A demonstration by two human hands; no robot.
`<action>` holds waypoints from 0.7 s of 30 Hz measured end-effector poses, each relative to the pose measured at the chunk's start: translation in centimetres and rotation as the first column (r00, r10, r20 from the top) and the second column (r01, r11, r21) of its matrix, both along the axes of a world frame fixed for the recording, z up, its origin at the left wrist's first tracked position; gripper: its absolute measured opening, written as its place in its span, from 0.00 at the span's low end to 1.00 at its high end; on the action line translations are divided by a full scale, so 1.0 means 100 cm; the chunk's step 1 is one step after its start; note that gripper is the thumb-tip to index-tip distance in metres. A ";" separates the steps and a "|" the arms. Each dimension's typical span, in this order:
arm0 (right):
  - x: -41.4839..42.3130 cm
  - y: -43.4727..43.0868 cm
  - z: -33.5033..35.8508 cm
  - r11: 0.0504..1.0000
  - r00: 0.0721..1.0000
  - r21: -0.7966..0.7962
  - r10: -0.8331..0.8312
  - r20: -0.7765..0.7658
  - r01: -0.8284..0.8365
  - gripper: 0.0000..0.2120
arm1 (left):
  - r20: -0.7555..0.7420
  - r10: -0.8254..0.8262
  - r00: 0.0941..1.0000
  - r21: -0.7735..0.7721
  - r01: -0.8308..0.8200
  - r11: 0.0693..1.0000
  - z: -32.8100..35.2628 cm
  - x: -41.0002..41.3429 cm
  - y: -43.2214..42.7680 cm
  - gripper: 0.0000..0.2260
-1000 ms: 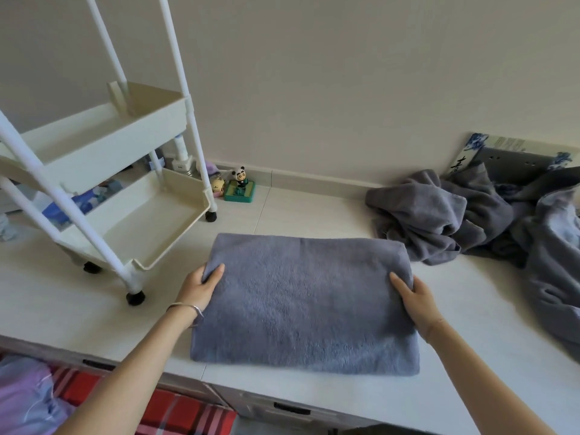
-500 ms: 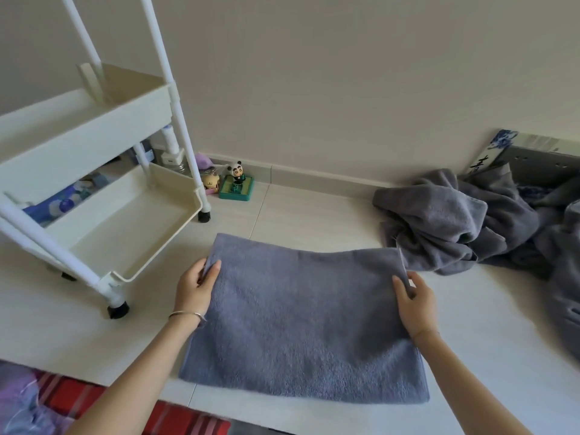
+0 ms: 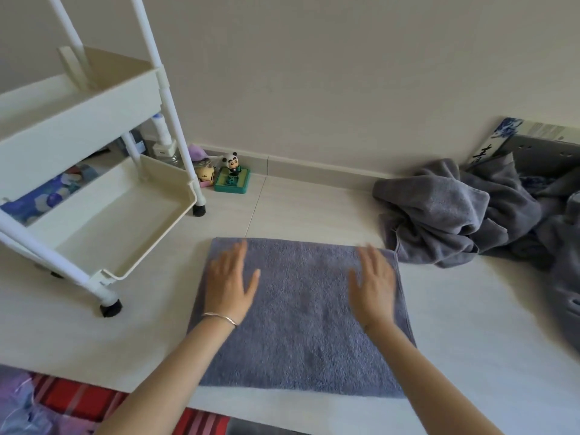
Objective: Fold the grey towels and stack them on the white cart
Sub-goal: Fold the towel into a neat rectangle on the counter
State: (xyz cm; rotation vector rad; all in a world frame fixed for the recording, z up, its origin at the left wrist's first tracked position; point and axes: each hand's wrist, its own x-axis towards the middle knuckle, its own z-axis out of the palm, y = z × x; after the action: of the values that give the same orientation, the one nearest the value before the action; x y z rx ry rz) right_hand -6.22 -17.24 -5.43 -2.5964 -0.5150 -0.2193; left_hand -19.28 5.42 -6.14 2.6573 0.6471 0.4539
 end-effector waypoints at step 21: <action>0.059 -0.047 -0.032 0.941 0.978 -0.337 -0.032 -0.208 -0.041 0.35 | -0.476 0.077 0.876 0.049 -0.061 0.997 -0.023 0.039 -0.001 0.43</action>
State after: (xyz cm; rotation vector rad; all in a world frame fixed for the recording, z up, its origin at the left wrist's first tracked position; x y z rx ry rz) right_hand -0.30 -21.89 -8.60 -2.9066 -0.5196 0.1633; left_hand -15.37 5.27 -8.40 2.7990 0.8820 -0.1942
